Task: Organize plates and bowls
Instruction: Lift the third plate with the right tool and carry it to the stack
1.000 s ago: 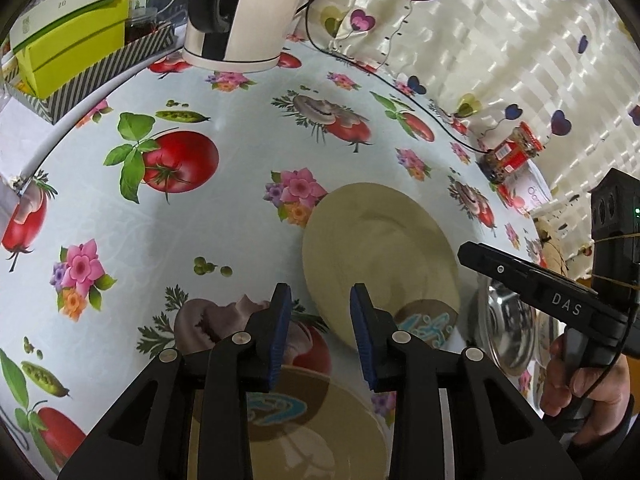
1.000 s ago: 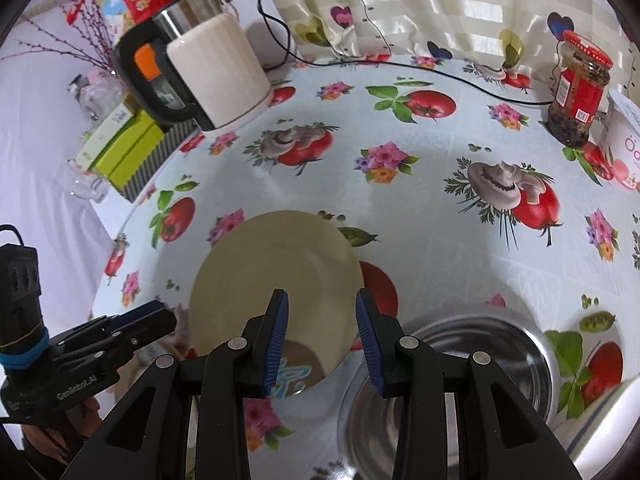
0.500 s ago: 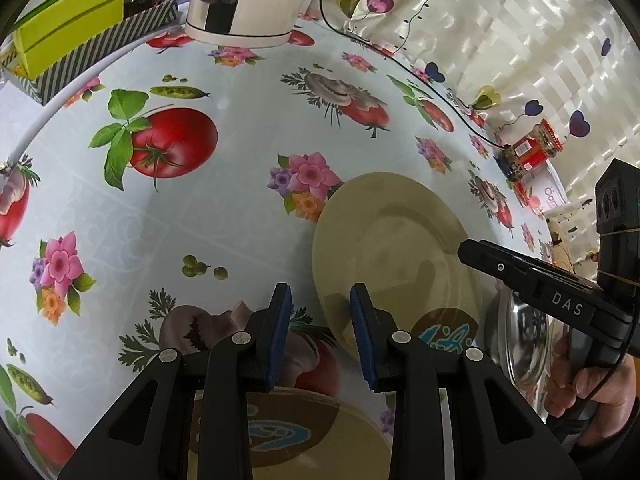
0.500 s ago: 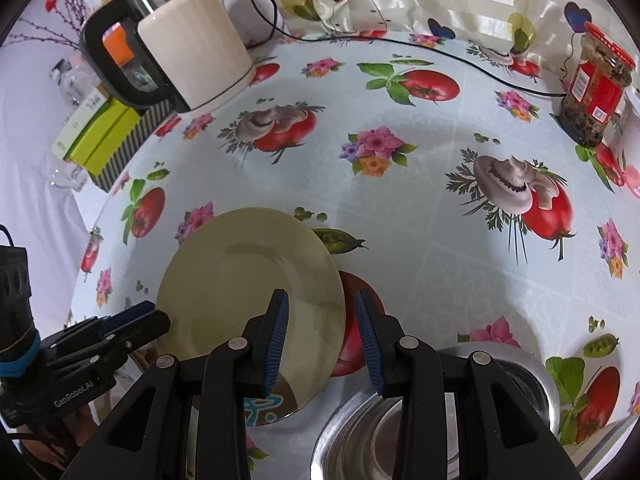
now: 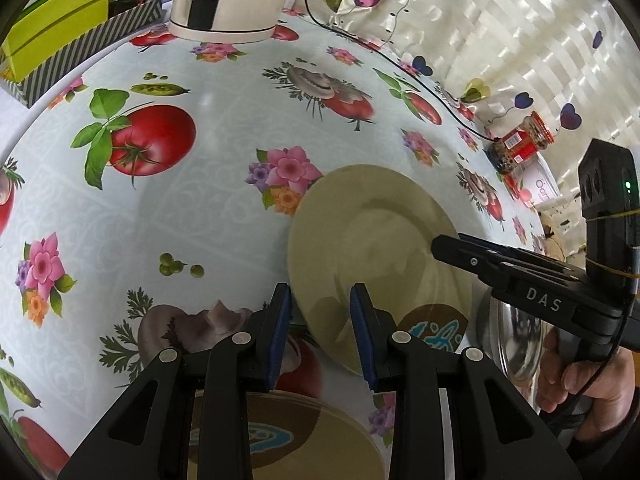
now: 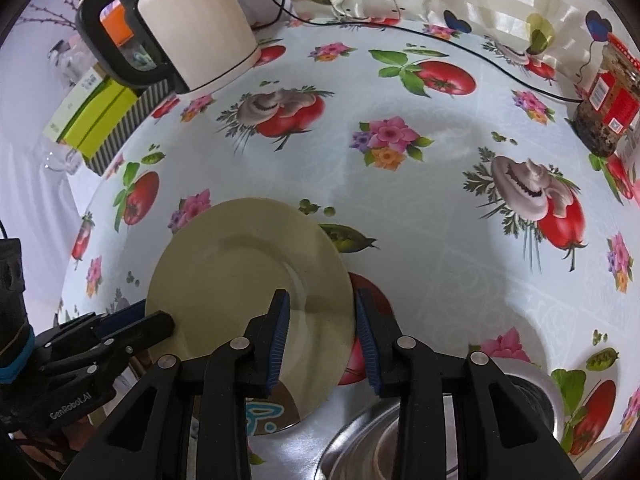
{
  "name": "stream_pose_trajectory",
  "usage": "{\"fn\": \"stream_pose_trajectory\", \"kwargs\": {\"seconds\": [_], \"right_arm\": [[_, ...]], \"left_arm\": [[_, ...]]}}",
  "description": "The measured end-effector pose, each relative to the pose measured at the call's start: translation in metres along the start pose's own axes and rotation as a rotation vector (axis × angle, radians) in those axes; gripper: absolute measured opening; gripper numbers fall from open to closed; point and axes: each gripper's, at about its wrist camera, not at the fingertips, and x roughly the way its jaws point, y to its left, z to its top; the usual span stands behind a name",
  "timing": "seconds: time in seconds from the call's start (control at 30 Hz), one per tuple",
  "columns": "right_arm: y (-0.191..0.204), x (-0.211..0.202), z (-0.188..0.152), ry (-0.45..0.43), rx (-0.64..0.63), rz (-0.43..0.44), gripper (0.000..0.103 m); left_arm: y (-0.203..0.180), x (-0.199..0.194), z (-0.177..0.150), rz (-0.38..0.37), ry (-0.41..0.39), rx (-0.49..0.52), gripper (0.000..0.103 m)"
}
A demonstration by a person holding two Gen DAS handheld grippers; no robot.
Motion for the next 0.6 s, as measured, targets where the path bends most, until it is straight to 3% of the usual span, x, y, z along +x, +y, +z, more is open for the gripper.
{"fn": "stream_pose_trajectory", "kwargs": {"seconds": [0.27,0.6], "right_arm": [[-0.001,0.0,0.0,-0.009,0.005,-0.004,0.023],[0.0,-0.002,-0.002,-0.023,0.016,0.011,0.023]], "left_arm": [[-0.001,-0.002,0.0,0.018,-0.017,0.011,0.03],[0.0,-0.013,0.003,0.028,-0.048,0.008,0.03]]}}
